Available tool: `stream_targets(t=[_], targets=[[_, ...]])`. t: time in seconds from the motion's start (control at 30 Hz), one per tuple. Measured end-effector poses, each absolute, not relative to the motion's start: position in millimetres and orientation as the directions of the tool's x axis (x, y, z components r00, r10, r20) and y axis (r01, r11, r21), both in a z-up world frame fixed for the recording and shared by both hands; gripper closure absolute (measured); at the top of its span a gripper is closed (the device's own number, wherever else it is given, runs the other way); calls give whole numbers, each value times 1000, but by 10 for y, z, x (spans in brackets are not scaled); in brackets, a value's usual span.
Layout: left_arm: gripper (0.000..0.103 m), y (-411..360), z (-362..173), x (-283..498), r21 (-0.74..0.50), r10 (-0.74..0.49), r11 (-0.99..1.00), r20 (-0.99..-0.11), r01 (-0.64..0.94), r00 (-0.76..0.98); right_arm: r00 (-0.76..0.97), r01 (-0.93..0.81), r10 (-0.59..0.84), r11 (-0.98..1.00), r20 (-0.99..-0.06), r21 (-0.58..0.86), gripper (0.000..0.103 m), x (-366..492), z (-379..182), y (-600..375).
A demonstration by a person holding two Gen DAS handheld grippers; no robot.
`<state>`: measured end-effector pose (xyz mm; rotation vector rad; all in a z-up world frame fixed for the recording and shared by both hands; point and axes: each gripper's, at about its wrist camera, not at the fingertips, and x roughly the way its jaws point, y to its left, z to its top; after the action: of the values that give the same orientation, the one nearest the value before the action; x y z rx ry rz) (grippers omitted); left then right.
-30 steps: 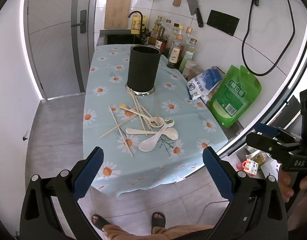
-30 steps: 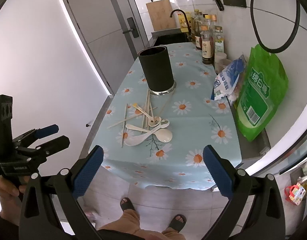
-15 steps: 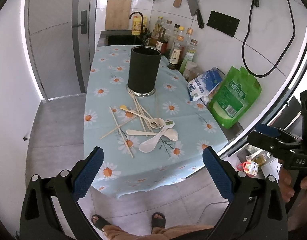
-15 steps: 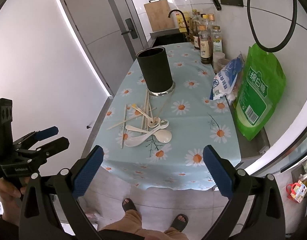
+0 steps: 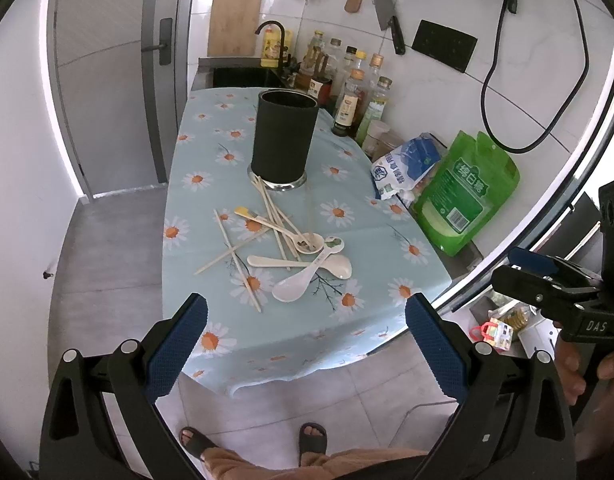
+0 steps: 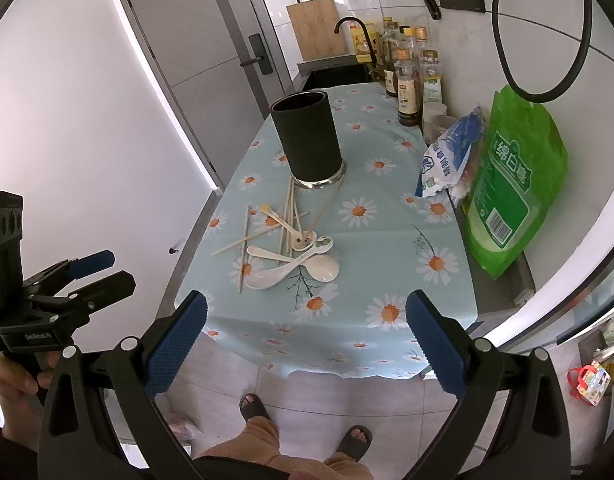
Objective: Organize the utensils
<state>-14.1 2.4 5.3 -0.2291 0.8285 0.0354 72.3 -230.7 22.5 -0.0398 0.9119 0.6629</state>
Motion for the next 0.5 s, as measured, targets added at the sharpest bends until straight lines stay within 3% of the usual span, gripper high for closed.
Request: stream_targets(t=[0.5], targets=[[7,-87,115,-107,-177,-22,971,-743,-164,669,426,-570,562,775,-709,272,4,780,239,-2497]])
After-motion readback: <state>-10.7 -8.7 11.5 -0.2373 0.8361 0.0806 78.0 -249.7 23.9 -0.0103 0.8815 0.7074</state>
